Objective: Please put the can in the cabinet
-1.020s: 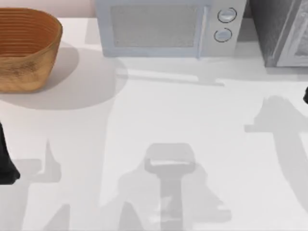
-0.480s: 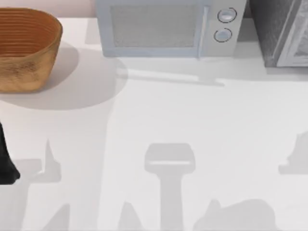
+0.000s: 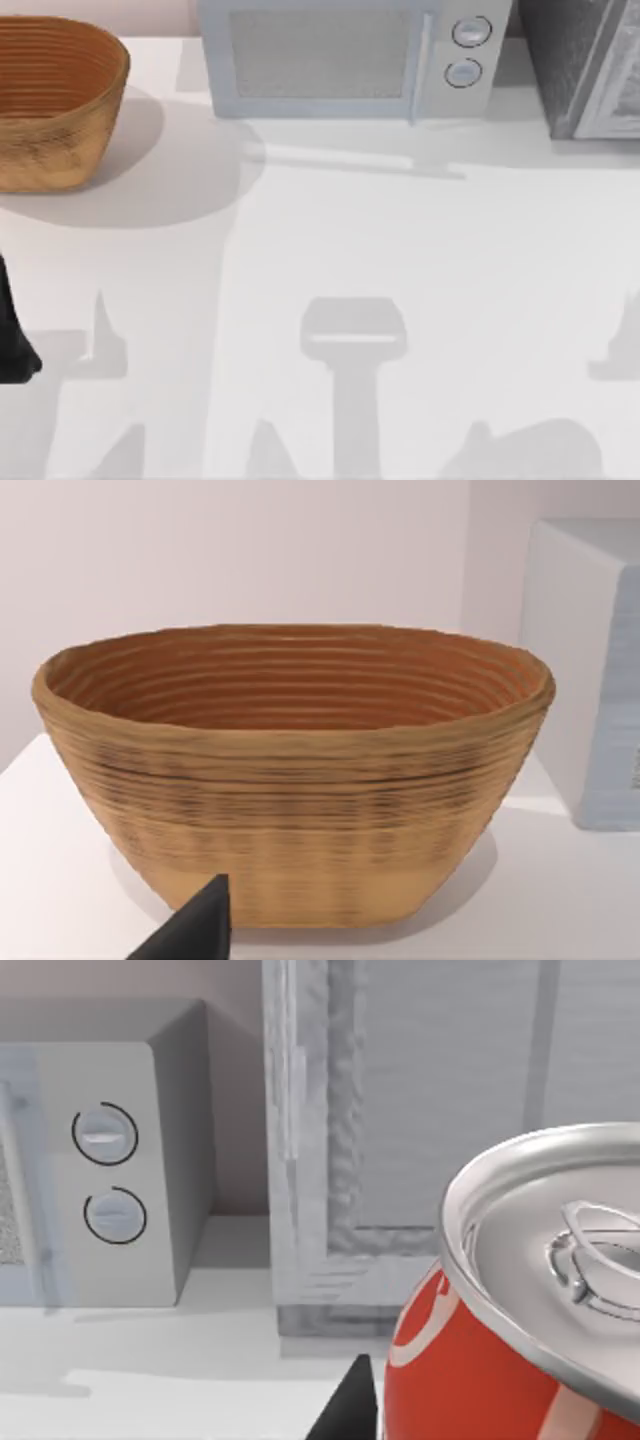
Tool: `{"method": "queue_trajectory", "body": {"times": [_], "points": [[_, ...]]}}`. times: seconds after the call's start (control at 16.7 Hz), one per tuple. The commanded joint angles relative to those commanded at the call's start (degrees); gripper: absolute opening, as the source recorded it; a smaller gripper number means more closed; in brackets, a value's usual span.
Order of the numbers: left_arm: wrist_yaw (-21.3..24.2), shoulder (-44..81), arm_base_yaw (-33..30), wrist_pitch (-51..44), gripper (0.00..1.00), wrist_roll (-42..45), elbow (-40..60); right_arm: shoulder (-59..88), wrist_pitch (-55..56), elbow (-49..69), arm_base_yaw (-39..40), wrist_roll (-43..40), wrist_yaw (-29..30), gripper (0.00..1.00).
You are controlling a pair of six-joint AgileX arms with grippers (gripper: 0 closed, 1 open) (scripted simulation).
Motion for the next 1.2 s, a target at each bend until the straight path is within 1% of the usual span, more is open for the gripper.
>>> {"method": "queue_trajectory", "body": {"times": [0.24, 0.36, 0.48, 0.72, 1.2], "points": [[0.0, 0.0, 0.0, 0.0, 1.0, 0.0, 0.0, 0.87, -0.1, 0.77, 0.31, 0.13, 0.13, 0.0], [0.0, 0.0, 0.0, 0.0, 1.0, 0.0, 0.0, 3.8, -0.99, 3.82, 0.86, 0.17, 0.43, 0.0], [0.0, 0.0, 0.0, 0.0, 1.0, 0.0, 0.0, 8.69, -2.52, 9.31, 1.64, 0.2, 1.07, 0.0], [0.0, 0.0, 0.0, 0.0, 1.0, 0.0, 0.0, 22.54, -6.93, 26.9, 3.45, 0.23, 3.23, 0.0], [0.0, 0.0, 0.0, 0.0, 1.0, 0.0, 0.0, 55.66, -17.5, 72.37, 7.57, 0.48, 8.49, 0.0]]}}
